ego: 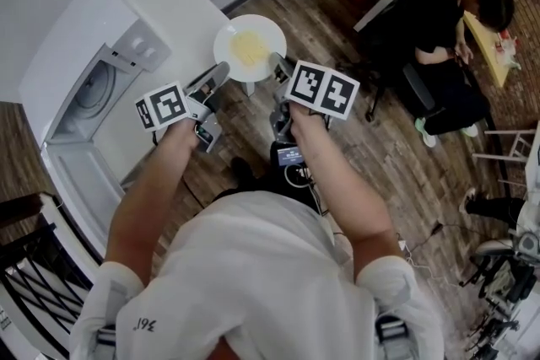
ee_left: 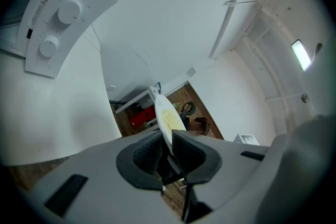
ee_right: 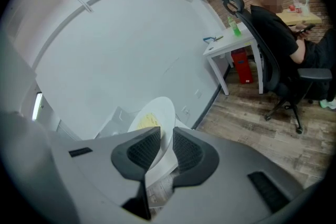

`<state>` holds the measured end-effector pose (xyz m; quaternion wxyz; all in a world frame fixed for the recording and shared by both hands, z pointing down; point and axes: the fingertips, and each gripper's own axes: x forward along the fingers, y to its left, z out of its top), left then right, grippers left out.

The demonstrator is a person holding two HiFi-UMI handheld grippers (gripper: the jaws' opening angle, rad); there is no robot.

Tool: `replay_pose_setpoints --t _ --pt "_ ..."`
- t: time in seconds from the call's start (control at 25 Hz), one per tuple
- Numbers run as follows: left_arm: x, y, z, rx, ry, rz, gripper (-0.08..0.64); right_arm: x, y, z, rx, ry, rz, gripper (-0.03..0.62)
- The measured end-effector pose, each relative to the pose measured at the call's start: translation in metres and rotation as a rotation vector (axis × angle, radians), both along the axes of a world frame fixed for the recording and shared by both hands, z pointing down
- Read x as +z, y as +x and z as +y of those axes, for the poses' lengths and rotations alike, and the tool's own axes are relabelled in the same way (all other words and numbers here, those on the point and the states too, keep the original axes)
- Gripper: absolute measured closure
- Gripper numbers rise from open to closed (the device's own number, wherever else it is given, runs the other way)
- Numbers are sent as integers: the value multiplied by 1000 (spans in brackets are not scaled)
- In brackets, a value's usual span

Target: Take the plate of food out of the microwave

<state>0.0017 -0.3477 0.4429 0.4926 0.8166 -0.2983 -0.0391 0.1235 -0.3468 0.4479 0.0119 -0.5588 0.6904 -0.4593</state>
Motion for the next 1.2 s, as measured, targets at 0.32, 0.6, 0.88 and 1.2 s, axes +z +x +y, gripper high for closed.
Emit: replay_pose_setpoints --t 0.32,0.6,0.88,1.2 --pt "4 14 -3 -22 -3 9 499 5 13 -9 -34 -1 11 515" --pt "7 18 4 -32 2 -32 499 3 20 -5 -54 14 17 518" --pt "7 21 3 -22 9 -59 499 0 26 -5 -45 23 22 518" --pt "3 37 4 13 4 -17 499 0 37 -3 -25 22 22 518"
